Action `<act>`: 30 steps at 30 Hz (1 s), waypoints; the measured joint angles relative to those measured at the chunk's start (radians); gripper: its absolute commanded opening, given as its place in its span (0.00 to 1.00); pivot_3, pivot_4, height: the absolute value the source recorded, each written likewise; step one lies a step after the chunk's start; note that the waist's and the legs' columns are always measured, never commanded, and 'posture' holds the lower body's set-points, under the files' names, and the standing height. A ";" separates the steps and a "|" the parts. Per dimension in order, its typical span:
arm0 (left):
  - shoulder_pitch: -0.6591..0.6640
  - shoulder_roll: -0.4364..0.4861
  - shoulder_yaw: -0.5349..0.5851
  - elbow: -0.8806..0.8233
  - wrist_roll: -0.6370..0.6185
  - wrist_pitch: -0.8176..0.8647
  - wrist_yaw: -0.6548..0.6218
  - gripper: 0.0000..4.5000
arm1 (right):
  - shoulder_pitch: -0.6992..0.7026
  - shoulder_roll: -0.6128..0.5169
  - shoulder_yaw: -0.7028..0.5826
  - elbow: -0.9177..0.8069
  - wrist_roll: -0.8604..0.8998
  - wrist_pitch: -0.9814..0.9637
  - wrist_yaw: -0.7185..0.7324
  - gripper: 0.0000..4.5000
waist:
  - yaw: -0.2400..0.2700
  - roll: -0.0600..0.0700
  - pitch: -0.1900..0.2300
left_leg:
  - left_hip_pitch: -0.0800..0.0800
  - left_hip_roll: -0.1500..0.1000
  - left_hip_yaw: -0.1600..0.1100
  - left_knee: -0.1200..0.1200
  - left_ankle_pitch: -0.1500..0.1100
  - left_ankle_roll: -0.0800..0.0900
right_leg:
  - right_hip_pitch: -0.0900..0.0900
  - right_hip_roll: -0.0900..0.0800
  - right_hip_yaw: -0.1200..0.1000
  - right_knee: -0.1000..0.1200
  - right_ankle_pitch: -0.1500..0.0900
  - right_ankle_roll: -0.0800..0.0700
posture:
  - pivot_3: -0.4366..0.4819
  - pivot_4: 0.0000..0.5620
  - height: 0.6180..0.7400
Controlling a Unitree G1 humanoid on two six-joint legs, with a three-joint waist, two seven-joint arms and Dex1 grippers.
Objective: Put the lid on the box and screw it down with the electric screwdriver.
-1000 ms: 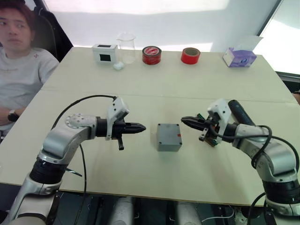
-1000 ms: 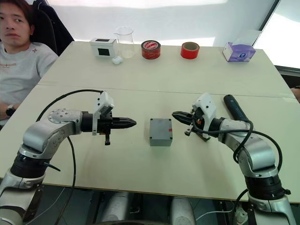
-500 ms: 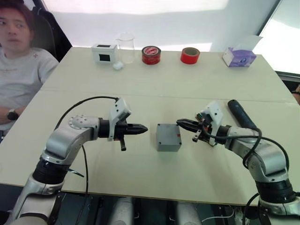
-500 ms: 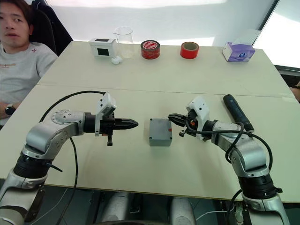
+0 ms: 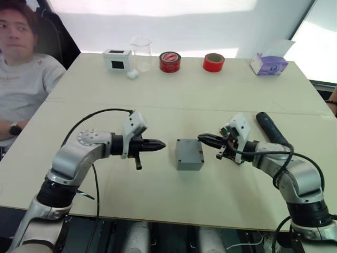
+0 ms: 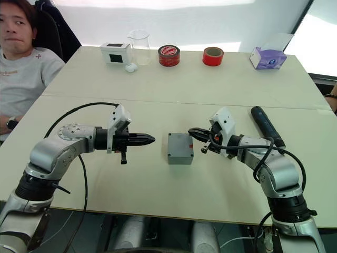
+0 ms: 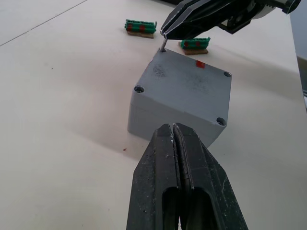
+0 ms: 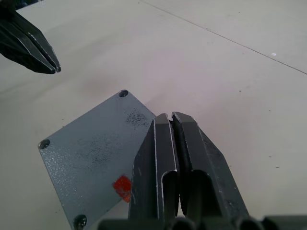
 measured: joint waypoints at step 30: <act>-0.003 -0.005 -0.027 0.018 0.031 -0.035 -0.001 0.00 | 0.008 -0.002 0.037 0.026 -0.059 -0.024 0.003 0.44 | 0.000 0.000 0.000 | 0.000 0.000 0.000 0.000 0.000 0.000 | 0.000 0.000 0.000 0.000 0.000 0.000 | 0.48 0.27 0.79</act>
